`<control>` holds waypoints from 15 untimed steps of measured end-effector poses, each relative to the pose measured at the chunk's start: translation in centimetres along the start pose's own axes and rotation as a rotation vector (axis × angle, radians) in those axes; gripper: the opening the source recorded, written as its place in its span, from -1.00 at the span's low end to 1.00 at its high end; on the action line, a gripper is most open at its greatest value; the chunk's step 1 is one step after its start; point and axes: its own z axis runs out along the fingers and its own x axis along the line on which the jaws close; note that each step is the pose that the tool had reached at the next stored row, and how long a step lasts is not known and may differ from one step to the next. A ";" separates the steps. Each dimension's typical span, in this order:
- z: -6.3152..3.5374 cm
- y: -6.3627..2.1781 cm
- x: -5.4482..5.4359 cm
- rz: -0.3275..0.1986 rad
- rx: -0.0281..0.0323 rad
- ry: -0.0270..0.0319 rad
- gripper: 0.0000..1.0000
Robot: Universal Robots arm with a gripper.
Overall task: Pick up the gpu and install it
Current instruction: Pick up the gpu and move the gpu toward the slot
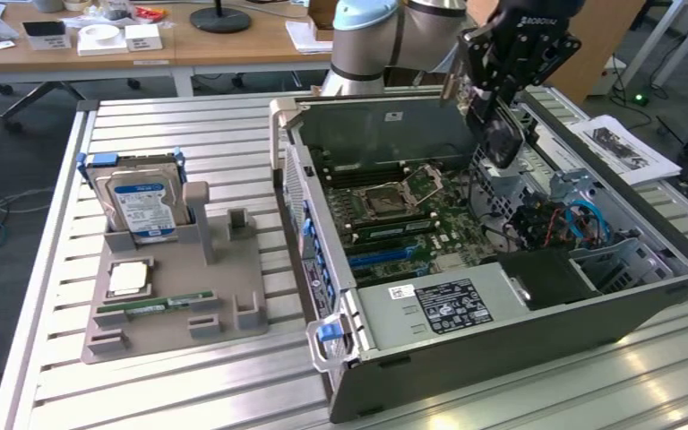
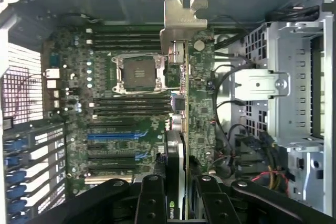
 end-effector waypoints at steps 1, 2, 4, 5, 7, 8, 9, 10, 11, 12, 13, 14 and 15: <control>0.01 0.02 -0.3 0.000 0.0001 0.0000 -0.47; 0.02 0.04 -0.6 0.000 0.0000 0.0001 -0.47; 0.03 0.09 -1.2 0.000 0.0002 0.0001 -0.47; 0.04 0.10 -1.5 0.000 0.0002 0.0001 -0.47; 0.08 0.14 -2.0 0.000 -0.0001 0.0000 -0.47; 0.09 0.16 -2.3 0.000 0.0000 0.0000 -0.47; 0.10 0.17 -2.6 0.000 -0.0001 0.0000 -0.47; 0.11 0.19 -2.9 0.000 0.0000 0.0000 -0.47; 0.12 0.20 -3.2 0.000 -0.0001 0.0000 -0.47; 0.13 0.22 -3.5 0.000 -0.0001 0.0000 -0.47; 0.14 0.24 -3.8 0.000 0.0000 0.0000 -0.47; 0.15 0.25 -4.0 0.000 0.0000 0.0000 -0.47; 0.16 0.27 -4.3 0.000 0.0000 0.0000 -0.47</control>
